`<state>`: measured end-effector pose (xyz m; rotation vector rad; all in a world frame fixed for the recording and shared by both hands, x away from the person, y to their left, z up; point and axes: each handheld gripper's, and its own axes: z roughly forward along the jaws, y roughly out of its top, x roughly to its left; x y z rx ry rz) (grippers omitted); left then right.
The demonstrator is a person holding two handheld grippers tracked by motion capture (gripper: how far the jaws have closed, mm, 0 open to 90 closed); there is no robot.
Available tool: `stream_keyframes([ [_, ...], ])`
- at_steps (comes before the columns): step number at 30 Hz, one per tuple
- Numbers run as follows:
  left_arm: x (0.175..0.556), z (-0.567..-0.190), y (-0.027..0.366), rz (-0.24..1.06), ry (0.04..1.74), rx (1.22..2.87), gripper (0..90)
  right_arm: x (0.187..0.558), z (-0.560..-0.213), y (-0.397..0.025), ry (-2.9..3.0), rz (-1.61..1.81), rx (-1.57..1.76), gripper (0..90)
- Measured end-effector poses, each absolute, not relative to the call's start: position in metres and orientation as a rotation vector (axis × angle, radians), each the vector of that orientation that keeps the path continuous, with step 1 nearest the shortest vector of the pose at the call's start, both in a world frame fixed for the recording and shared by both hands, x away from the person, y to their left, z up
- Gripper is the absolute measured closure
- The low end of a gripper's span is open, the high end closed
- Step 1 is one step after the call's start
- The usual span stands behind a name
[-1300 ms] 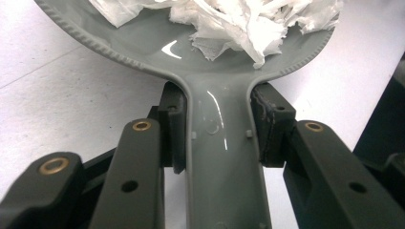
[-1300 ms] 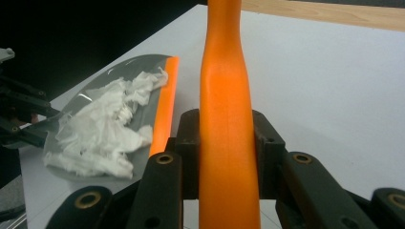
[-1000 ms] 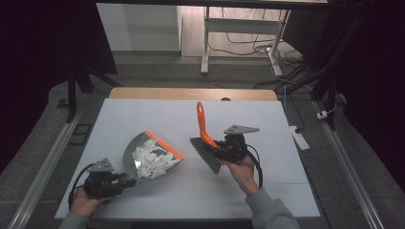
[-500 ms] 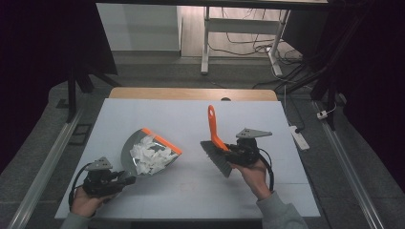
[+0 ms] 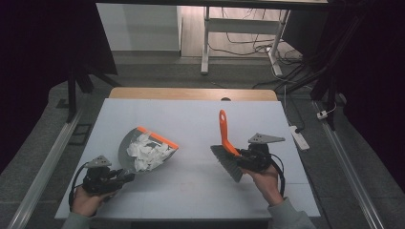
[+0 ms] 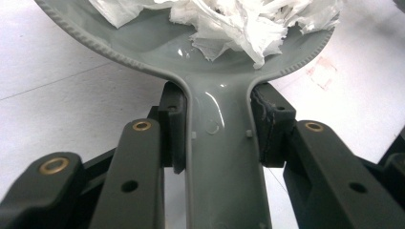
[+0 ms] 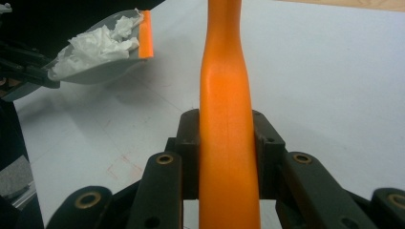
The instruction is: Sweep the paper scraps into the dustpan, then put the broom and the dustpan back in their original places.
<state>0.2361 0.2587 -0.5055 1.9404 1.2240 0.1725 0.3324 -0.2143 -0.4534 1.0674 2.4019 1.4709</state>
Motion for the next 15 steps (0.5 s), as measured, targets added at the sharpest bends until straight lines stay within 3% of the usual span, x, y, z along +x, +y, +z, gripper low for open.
stream_keyframes([
  [15,0.240,-0.505,0.255,0.199,1.312,1.875,61.3,0.332,-0.457,-0.237,2.398,1.456,1.141,70.3],
])
